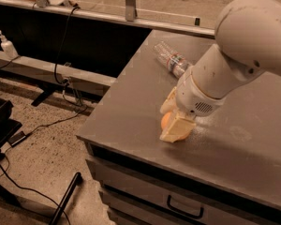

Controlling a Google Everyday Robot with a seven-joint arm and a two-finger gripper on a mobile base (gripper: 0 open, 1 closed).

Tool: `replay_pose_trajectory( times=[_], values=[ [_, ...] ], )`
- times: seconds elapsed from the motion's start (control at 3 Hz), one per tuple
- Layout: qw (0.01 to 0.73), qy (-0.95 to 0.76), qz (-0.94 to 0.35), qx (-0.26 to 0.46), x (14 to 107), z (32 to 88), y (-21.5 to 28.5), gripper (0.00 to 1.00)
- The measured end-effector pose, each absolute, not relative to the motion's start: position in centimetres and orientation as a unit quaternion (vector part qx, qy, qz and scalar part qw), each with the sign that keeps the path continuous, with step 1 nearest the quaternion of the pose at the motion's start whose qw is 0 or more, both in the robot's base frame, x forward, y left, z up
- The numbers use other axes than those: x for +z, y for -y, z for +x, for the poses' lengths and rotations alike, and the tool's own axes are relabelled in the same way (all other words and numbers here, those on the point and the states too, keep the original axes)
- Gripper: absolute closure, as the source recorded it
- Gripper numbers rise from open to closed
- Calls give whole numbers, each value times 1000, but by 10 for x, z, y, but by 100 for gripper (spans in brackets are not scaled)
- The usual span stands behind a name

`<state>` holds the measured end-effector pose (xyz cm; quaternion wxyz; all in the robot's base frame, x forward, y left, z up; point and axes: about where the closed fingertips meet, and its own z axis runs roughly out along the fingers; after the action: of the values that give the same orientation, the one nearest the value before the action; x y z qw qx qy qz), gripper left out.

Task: Move orange near water bottle

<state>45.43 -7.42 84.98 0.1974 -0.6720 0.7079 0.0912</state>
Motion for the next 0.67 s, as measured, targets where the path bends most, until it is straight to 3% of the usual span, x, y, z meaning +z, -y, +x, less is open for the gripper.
replay_pose_trajectory(
  times=[0.33, 0.67],
  values=[
    [198, -703, -679, 77, 853, 458, 80, 94],
    [198, -702, -679, 77, 853, 458, 79, 100]
  ],
)
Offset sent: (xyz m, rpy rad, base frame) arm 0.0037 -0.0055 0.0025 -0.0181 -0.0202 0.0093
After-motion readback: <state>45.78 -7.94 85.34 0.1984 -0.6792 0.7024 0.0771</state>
